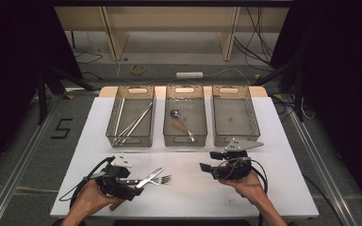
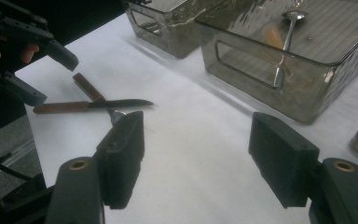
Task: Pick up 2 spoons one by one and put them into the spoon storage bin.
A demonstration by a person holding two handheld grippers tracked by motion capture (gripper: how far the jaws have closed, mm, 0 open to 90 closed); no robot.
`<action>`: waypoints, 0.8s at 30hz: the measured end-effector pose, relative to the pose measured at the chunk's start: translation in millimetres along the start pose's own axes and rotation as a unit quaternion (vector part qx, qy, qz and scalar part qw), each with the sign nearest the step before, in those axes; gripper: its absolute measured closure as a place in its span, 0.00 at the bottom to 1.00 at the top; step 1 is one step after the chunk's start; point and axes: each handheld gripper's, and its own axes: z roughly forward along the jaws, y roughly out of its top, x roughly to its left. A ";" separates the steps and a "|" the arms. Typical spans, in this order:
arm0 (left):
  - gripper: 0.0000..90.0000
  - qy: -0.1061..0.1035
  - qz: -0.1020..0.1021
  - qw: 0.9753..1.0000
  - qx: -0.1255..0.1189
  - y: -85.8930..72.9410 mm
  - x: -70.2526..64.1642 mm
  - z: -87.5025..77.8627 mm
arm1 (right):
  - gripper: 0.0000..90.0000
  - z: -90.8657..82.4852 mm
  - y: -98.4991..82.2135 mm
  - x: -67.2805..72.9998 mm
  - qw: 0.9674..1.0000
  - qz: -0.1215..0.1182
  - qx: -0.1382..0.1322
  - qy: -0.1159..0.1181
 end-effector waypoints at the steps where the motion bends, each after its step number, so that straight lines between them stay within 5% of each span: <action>1: 0.23 0.000 0.002 1.000 0.005 -0.7 0.5 0.1 | 0.41 -0.5 -0.5 0.6 1.000 0.001 0.001 0.001; 24: 0.25 0.015 -0.001 0.998 0.059 -13.5 4.0 5.0 | 0.40 -6.0 -9.6 4.9 1.000 -0.002 0.007 0.004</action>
